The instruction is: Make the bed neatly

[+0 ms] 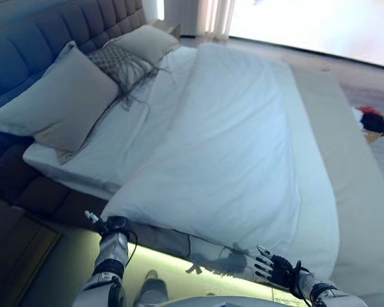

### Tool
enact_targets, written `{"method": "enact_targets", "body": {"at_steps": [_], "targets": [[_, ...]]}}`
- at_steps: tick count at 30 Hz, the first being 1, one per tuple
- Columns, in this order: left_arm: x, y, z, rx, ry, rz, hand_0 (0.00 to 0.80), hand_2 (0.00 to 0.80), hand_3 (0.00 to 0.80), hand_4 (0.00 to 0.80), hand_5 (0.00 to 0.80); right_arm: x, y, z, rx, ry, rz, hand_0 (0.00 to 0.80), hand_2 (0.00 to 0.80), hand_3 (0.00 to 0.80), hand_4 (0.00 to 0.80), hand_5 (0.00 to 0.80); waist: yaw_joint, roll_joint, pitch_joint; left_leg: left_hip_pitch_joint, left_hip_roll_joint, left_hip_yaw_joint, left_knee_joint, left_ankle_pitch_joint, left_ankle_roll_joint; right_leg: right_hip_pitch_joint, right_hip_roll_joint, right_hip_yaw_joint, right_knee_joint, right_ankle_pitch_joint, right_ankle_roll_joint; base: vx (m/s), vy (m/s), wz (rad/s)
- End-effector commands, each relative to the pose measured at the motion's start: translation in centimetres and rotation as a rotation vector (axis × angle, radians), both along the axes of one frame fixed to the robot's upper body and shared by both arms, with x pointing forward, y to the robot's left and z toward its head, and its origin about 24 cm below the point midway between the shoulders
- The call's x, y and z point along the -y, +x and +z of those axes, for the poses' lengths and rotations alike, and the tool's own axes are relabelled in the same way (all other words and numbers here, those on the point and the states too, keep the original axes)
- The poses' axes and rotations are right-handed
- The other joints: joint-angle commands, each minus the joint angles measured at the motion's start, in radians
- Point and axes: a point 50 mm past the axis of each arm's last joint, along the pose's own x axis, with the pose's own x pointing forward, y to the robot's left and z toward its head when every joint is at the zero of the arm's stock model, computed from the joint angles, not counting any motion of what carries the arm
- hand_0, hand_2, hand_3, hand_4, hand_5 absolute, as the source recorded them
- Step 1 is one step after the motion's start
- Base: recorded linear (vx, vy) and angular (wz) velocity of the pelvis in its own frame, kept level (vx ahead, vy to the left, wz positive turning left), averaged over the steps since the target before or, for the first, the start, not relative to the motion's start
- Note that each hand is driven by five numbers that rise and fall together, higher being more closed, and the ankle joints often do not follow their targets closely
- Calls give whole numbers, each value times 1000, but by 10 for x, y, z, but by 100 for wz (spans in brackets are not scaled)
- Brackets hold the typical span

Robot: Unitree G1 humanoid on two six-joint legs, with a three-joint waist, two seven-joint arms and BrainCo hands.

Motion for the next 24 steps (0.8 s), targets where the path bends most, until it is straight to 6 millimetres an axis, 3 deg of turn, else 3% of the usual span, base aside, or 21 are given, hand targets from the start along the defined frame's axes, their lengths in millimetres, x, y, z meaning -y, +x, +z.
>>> {"method": "enact_targets", "body": {"at_steps": [1,6,12,17,18,20,22,24], "targets": [[-158,-19,106,171,465,479,0,0,0,0,0,9,-6,1,-20,-28,-3,0,0,0,0,0,50,-21,-35,-66,-47,90,-63,35,25,68,-23,-25,65,-120,43,-254,91,17],[-181,-25,125,164,502,509,0,0,0,0,0,22,-12,4,-30,-58,-34,0,0,0,0,0,-2,-25,-55,33,52,102,27,-19,21,8,-80,-75,83,-97,48,-222,182,-3],[-200,-48,119,108,514,505,0,0,0,0,0,47,-22,11,-44,-105,-89,0,0,0,0,0,-41,6,-77,119,164,105,35,59,-33,0,-116,-89,113,-116,57,-155,323,-45],[-205,-72,99,49,489,534,0,0,0,0,0,72,-24,24,-43,-166,-117,0,0,0,0,0,-66,38,-67,166,211,89,58,87,-55,-24,-153,-63,151,-124,66,-168,431,10],[-203,-74,95,44,480,539,0,0,0,0,0,75,-23,25,-41,-173,-120,0,0,0,0,0,-68,43,-64,173,206,78,55,77,-54,-31,-163,-50,151,-116,74,-245,582,-35],[-201,-78,86,28,459,540,0,0,0,0,0,78,-18,28,-33,-180,-127,0,0,0,0,0,-72,52,-57,190,173,70,49,-2,-43,-41,-201,-21,144,-85,113,-220,493,-41],[-201,-77,83,2,430,533,0,0,0,0,0,76,-18,27,-34,-177,-150,0,0,0,0,0,-79,56,-59,218,146,111,30,-86,-24,-38,-239,-19,115,-38,154,-168,390,23],[-206,-76,87,-10,407,532,0,0,0,0,0,72,-19,25,-38,-155,-152,0,0,0,0,0,-72,46,-56,233,92,138,18,-179,0,-38,-290,-34,56,60,206,-132,272,47]]}}
